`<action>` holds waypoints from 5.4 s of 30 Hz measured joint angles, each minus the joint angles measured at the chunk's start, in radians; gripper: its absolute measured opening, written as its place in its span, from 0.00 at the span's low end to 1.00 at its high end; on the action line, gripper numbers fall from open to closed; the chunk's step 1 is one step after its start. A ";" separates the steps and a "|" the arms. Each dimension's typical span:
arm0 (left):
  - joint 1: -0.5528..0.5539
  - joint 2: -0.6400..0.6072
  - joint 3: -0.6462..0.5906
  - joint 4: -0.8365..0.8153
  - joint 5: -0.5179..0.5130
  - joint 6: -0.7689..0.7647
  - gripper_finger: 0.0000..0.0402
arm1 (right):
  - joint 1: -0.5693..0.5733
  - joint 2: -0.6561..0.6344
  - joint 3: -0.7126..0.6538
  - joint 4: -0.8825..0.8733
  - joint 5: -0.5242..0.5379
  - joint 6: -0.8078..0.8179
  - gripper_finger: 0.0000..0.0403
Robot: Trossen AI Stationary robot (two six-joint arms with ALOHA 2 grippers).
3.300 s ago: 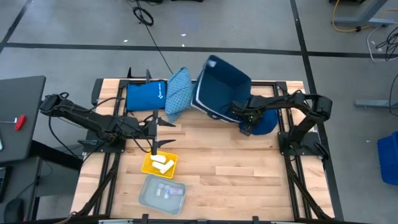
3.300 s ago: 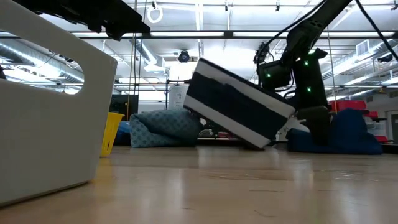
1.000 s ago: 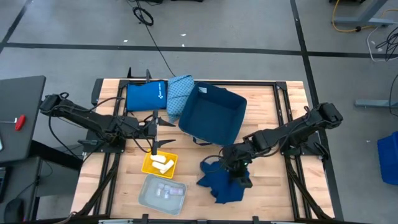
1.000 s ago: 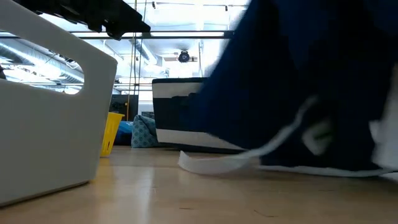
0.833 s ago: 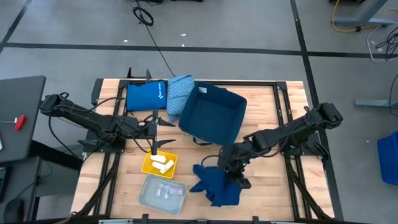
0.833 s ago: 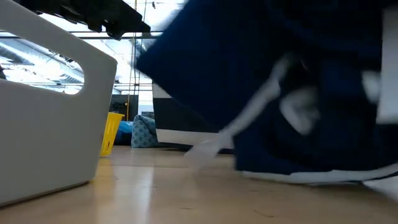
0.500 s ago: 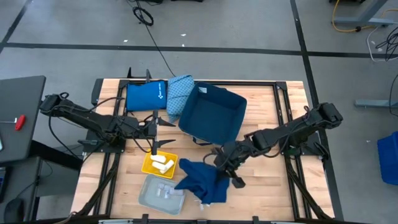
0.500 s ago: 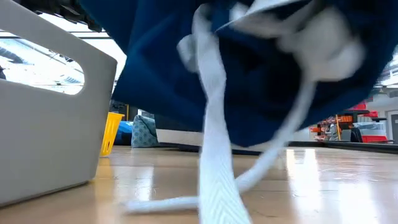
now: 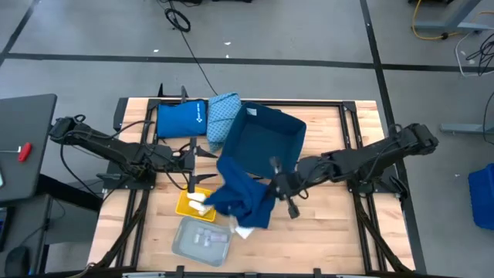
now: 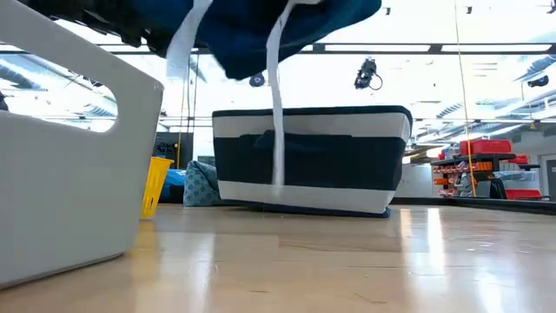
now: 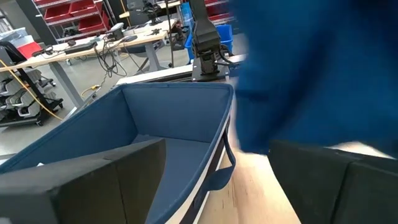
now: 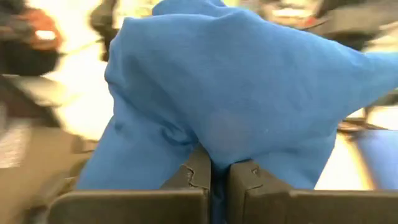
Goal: Pick & place medical supplies in basket/bin
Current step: Put the dark blue patient gown into the blue bin, then put the light blue patient gown into the blue bin
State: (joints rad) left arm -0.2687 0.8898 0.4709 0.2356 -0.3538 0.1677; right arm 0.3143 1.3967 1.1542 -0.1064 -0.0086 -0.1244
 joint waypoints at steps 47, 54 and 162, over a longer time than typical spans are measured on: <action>0.000 0.000 0.000 -0.001 -0.002 0.004 0.70 | -0.429 0.196 0.000 -0.377 0.326 0.007 0.64; 0.000 0.000 0.000 0.000 -0.004 0.008 0.70 | -0.427 0.159 0.001 -0.359 0.331 0.008 0.74; 0.110 0.118 0.000 0.162 -0.081 -0.220 0.70 | 0.158 -0.118 -0.561 0.681 0.261 -0.074 0.00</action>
State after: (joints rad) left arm -0.1583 1.0081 0.4713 0.3972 -0.4346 -0.0528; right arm 0.4727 1.2789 0.5930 0.5742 0.2520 -0.1979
